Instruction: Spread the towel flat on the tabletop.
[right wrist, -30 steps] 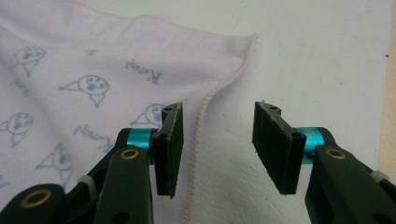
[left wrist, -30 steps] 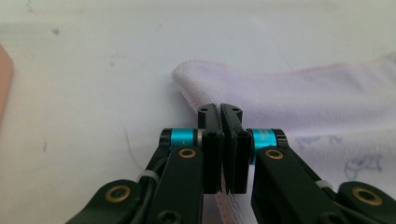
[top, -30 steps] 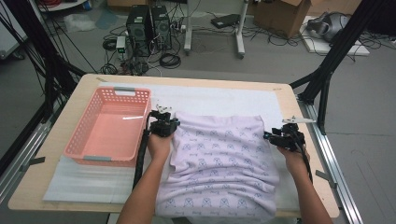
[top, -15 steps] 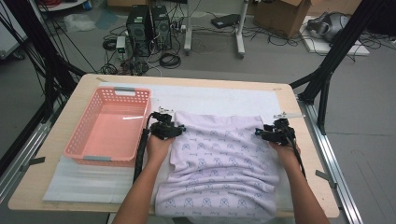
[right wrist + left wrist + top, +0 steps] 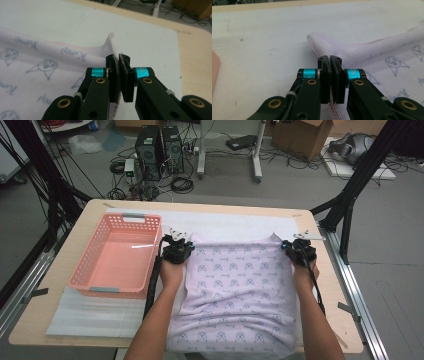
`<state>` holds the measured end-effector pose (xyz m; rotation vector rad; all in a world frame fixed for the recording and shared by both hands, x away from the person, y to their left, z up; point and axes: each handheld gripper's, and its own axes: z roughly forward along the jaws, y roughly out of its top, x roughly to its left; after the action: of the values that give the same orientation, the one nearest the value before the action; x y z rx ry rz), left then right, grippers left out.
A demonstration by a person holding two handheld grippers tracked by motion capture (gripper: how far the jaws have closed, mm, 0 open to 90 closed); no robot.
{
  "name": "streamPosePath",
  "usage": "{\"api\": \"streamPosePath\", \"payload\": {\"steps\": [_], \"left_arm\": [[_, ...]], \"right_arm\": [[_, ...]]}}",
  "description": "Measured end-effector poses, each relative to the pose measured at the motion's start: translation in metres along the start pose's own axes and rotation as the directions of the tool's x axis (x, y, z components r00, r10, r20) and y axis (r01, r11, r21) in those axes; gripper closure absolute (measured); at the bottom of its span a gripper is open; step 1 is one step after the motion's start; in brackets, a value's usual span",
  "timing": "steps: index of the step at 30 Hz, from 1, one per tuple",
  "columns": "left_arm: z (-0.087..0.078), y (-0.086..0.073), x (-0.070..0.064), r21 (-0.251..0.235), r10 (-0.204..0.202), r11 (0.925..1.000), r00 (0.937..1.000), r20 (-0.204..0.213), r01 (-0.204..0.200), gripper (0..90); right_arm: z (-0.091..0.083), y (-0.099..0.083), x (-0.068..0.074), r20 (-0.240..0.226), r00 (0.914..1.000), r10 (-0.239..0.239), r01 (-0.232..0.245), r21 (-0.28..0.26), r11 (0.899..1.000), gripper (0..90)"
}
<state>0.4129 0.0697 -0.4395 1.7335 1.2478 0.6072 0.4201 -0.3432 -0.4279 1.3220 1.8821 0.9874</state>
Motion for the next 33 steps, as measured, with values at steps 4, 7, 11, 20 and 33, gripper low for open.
{"api": "streamPosePath", "payload": {"steps": [4,7,11,20,33], "left_arm": [[0.0,-0.004,0.004,0.085,-0.059,0.9948,0.9975,0.04,0.055,52.4],[-0.007,-0.006,0.004,0.093,-0.043,0.995,0.9962,0.076,0.036,47.7],[-0.014,-0.008,0.002,0.145,-0.011,0.9894,0.9918,0.127,-0.008,46.5],[-0.033,-0.014,-0.022,0.103,0.028,0.9934,0.9792,0.201,-0.049,45.0],[-0.064,-0.04,-0.041,0.108,0.097,0.9853,0.9533,0.286,-0.133,40.0]], "right_arm": [[0.004,-0.001,-0.002,0.004,0.9994,0.036,-0.036,0.045,0.998,71.0],[-0.003,-0.003,-0.009,-0.023,0.9969,0.075,-0.073,0.066,0.995,66.2],[-0.02,0.002,-0.011,-0.08,0.9945,0.068,-0.064,0.051,0.997,62.8],[-0.059,-0.006,-0.004,-0.189,0.9815,0.029,-0.019,0.056,0.998,61.3],[-0.106,-0.058,0.015,-0.344,0.9387,0.017,0.003,0.056,0.998,51.6]]}}
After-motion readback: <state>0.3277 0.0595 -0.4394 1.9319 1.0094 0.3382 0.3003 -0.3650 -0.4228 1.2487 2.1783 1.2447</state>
